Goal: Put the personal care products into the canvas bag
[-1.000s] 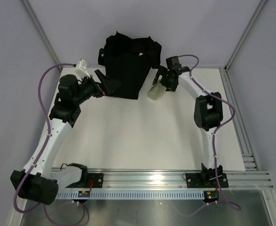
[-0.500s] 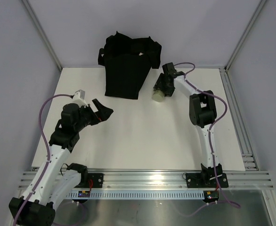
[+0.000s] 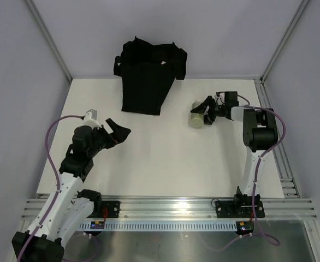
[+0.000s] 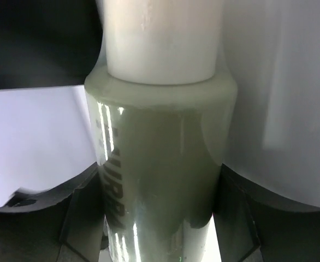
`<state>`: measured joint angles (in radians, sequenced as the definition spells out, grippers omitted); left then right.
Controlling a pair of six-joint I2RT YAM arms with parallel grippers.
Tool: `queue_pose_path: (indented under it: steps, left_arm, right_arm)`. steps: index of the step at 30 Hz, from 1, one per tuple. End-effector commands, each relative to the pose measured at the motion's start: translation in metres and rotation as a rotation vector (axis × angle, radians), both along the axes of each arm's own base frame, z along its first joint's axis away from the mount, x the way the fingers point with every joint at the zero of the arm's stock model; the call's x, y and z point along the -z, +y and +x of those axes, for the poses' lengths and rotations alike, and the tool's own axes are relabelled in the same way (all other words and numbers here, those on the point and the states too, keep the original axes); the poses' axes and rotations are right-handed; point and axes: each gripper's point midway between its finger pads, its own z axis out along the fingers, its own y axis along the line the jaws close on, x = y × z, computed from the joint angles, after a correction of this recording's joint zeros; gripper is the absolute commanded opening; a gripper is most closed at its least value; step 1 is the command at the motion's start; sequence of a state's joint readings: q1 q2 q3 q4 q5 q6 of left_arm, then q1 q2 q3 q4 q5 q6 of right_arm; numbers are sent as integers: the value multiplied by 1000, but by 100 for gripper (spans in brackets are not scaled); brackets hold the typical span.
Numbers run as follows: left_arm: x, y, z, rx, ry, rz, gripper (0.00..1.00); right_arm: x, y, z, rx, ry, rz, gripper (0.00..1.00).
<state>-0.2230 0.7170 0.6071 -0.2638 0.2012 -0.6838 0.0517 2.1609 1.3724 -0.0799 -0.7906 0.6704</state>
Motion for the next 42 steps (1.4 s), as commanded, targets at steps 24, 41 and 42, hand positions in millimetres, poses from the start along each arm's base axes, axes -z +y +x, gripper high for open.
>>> queue_pose_path:
  steps: [24,41,42]
  left_arm:
    - [-13,-7,17,1,-82,-62,99]
    - [-11,-13,22,23,-45,-70,99]
    - [-10,-14,22,27,-45,-75,99]
  right_arm:
    - [-281,16,-20,-367,-702,491,0]
    - [-410,107,113,-83,-1419,-178,0]
    - [-418,115,114,-68,-1487,-192,0]
